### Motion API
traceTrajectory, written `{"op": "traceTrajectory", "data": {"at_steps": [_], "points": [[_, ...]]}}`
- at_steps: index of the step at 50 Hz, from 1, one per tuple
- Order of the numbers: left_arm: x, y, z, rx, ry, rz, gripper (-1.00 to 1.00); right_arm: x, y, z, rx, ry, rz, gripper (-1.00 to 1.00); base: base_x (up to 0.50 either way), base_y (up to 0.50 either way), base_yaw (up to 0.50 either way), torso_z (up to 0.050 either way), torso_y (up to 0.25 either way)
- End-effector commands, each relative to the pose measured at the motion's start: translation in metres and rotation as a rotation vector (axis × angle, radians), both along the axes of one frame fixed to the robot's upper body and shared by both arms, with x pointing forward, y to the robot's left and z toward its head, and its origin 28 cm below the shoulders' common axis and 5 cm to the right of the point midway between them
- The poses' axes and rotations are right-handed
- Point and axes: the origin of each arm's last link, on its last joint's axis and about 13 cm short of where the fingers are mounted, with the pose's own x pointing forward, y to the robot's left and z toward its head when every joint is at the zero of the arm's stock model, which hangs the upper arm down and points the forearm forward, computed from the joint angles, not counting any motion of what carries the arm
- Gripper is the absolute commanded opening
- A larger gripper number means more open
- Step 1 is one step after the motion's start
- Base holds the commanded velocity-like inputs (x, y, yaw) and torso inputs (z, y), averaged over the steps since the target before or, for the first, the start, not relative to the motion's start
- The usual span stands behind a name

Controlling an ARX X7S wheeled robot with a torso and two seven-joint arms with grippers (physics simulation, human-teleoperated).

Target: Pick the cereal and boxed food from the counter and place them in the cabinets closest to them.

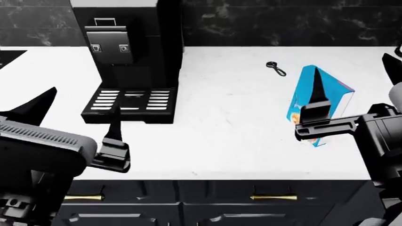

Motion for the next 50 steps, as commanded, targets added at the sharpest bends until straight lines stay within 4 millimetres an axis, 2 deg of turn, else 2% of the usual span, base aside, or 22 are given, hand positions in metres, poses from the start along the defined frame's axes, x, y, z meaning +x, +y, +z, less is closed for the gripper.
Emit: {"op": "traceTrajectory", "data": {"at_steps": [1,4,11,18,29,37,50], "points": [[-0.028,-0.007,0.013,-0.1,0.021,-0.259,1.0,-0.001,0.0,0.006,0.003,-0.019,0.001,1.0,0.47,-0.05,0.0,0.0,0.0],[-0.031,-0.01,0.013,-0.095,0.025,-0.322,1.0,-0.002,0.0,0.007,0.002,-0.025,-0.006,1.0,0.46,-0.05,0.0,0.0,0.0],[-0.032,-0.012,0.014,-0.108,0.022,-0.335,1.0,-0.002,0.0,0.008,0.001,-0.028,-0.008,1.0,0.28,-0.05,0.0,0.0,0.0],[-0.034,-0.009,0.021,-0.313,0.021,-0.382,1.0,-0.005,0.0,0.011,-0.002,-0.032,-0.002,1.0,0.28,-0.05,0.0,0.0,0.0],[-0.032,-0.011,0.011,-0.24,0.08,-0.38,1.0,-0.013,-0.003,0.018,-0.018,-0.044,-0.021,1.0,0.27,-0.05,0.0,0.0,0.001],[-0.033,-0.01,0.01,-0.22,0.092,-0.372,1.0,-0.022,-0.005,0.034,-0.048,-0.076,-0.054,1.0,0.27,-0.04,0.0,0.0,0.001],[-0.033,-0.01,0.006,-0.212,0.108,-0.377,1.0,-0.032,-0.012,0.041,-0.041,-0.063,-0.128,1.0,0.01,0.0,0.0,0.0,0.0]]}}
